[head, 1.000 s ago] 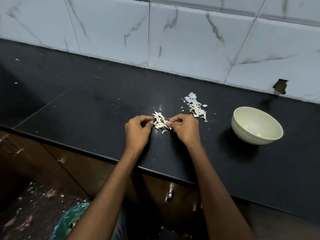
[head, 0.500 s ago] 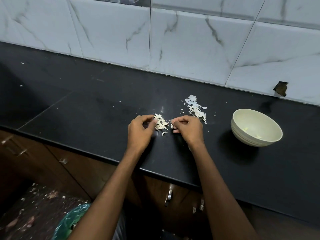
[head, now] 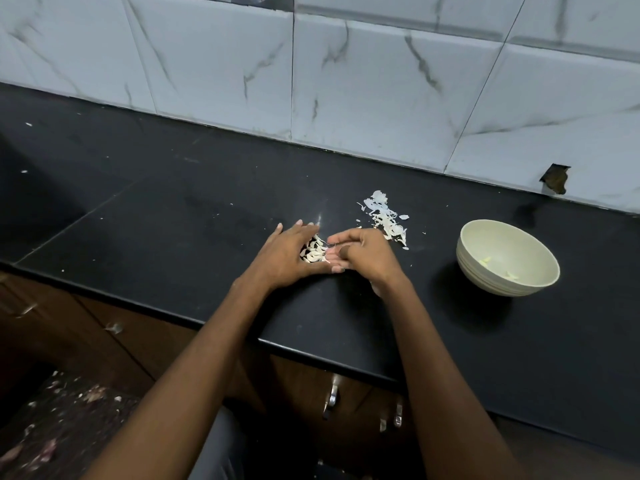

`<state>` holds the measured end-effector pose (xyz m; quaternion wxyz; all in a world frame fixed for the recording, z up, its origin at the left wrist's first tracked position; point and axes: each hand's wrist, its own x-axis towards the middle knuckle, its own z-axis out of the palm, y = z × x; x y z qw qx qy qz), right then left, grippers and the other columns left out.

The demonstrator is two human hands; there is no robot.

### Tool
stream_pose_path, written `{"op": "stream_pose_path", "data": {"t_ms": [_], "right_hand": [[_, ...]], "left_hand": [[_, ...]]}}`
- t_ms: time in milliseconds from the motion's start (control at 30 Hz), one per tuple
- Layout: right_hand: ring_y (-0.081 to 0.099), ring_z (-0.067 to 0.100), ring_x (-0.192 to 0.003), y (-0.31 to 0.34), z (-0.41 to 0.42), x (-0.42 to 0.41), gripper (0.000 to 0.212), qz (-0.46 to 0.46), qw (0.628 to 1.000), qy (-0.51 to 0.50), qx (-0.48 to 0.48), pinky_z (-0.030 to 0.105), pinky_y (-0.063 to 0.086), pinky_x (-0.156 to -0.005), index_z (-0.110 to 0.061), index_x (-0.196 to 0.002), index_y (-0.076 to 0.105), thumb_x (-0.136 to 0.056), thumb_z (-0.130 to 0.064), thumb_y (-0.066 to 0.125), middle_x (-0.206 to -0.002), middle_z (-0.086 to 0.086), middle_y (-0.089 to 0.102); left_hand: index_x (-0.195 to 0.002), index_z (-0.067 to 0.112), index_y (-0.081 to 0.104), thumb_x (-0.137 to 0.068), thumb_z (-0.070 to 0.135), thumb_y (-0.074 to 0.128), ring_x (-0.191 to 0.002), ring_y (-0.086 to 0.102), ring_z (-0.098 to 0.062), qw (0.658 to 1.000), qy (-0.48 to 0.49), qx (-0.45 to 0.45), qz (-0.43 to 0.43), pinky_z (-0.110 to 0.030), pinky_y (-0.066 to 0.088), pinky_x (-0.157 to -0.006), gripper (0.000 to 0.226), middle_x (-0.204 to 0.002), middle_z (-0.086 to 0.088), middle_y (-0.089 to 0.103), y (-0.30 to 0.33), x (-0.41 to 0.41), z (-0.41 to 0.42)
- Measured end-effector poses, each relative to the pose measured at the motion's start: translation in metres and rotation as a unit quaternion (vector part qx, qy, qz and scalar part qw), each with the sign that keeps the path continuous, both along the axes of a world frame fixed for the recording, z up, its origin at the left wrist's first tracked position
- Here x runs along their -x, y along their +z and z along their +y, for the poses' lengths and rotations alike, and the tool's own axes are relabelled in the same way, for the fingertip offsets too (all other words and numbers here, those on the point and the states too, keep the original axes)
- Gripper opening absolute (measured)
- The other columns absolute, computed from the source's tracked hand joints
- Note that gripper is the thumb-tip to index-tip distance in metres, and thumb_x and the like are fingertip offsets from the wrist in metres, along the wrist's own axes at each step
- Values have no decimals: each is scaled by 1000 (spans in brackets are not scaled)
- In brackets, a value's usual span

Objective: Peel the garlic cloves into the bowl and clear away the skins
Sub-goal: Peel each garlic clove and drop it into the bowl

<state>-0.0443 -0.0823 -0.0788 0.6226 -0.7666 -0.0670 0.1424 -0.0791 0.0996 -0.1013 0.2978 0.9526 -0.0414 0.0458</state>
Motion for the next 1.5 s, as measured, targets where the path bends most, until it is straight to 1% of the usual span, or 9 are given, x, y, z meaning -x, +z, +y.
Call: {"op": "stream_pose_path", "data": {"t_ms": [133,267,400,500,667,767,900,1067,1500], "right_hand": [[78,26,-85,2,-2,5,30,27,998,17,-57,36,66,-78,5,-109,68,-90,19,50,-96,25,75],[77,28,-86,3,0,7,24,-5,999,46,-28,34,66,-77,2,-108,69,-87,14,69,-97,23,77],[74,21,-74,6,5,8,23,-71,997,21,21,28,62,-63,-4,-100,74,-80,2,83,-89,20,77],[62,5,-56,3,1,1,20,-141,985,-10,102,23,55,-59,-10,-98,78,-80,-5,86,-74,4,71],[70,10,-80,-5,3,0,24,-205,947,3,248,25,55,-92,-15,-112,79,-91,-6,72,-90,-5,75],[74,15,-89,-4,12,6,22,-187,954,49,227,26,57,-94,-18,-107,80,-94,-5,68,-97,-1,79],[76,16,-77,-3,14,11,21,-187,961,40,201,24,59,-86,-17,-101,81,-93,-2,69,-90,0,79],[66,-2,-69,3,17,13,10,-211,947,78,230,5,48,-76,-17,-101,82,-93,-16,75,-85,-8,76],[68,0,-61,2,9,21,7,-175,964,75,184,7,48,-63,-7,-94,77,-89,-9,81,-76,0,75]], "left_hand": [[-127,13,72,-81,34,87,-143,46,-8,990,-1,131,-46,-33,25,-126,53,-135,-2,68,0,16,4],[-120,23,77,-75,27,92,-113,63,8,979,44,189,-70,-23,48,-104,48,-120,11,75,-6,33,12],[-130,27,72,-66,24,97,-107,65,3,961,81,250,-84,-6,44,-92,69,-114,12,75,-5,46,15],[-133,28,70,-63,29,98,-108,60,-4,959,110,240,-107,-11,42,-94,74,-113,13,70,-5,54,20],[-115,25,78,-65,31,97,-109,59,-13,958,170,201,-114,-16,42,-90,54,-107,9,67,-12,62,28],[-105,25,81,-68,22,96,-98,62,-7,959,170,200,-106,-7,39,-79,40,-99,10,68,-11,61,26],[-94,18,82,-73,13,93,-78,62,9,952,164,229,-117,-4,42,-71,24,-91,8,70,-10,62,24],[-88,22,83,-80,9,88,-79,65,3,953,164,218,-132,-6,44,-70,16,-89,9,74,-12,58,23],[-122,18,76,-89,-3,75,-83,65,9,949,154,238,-141,-3,44,-77,39,-99,4,74,-10,64,22]]}}
